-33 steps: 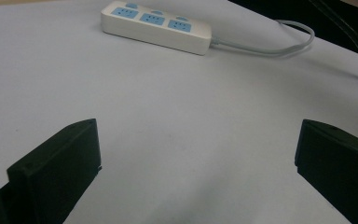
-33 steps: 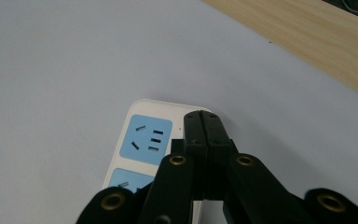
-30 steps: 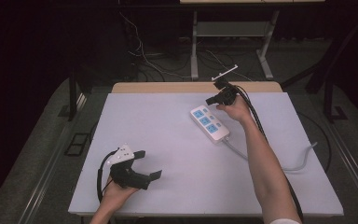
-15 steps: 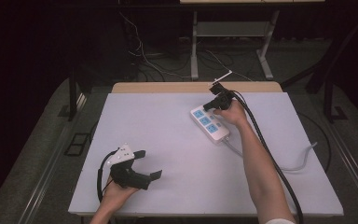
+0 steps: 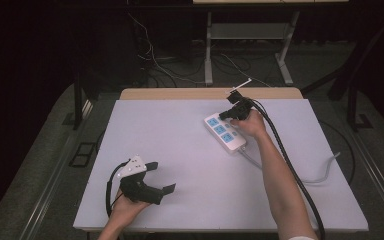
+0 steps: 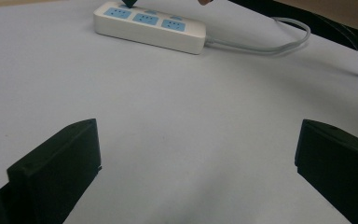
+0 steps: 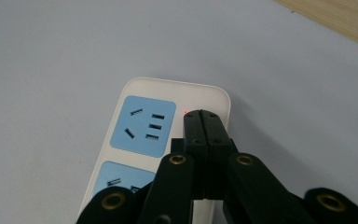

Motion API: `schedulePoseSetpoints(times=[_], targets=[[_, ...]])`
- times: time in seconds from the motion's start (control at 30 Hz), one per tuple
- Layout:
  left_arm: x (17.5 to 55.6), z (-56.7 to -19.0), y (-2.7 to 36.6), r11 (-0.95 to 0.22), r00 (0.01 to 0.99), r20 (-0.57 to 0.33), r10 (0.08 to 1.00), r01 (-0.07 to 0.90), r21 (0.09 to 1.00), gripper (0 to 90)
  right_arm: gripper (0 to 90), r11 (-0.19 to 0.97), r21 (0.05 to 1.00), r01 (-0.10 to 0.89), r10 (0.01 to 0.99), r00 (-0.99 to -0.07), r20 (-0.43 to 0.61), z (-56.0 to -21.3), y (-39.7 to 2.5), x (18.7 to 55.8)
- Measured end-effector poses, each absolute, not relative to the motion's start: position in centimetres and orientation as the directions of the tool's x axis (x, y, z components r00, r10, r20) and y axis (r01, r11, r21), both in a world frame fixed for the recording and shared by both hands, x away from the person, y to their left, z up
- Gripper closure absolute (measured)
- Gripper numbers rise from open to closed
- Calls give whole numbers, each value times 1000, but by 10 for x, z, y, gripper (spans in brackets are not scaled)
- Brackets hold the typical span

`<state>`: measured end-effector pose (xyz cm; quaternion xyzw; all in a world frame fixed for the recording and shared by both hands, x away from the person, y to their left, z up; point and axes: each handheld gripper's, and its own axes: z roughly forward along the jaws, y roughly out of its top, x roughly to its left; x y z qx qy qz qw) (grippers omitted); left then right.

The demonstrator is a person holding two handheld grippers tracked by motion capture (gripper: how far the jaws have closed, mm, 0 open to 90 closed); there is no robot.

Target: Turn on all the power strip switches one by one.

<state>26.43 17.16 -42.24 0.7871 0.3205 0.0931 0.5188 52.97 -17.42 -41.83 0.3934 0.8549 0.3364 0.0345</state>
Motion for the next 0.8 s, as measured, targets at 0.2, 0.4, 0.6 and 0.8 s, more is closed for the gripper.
schedulePoseSetpoints(times=[0.2,0.4,0.6,0.8], targets=[[265,-423,171,-256,776,-188,602,410,875,0,900,470,594,653,698,-687,202,-417,-173,531],[265,-422,170,-261,780,-184,598,406,876,0,900,495,557,667,710,-680,182,-414,-165,531],[264,-421,171,-256,780,-182,599,402,879,0,900,528,539,656,706,-692,150,-412,-160,533],[266,-422,173,-249,776,-191,601,409,878,0,900,537,547,642,698,-703,140,-412,-161,532]])
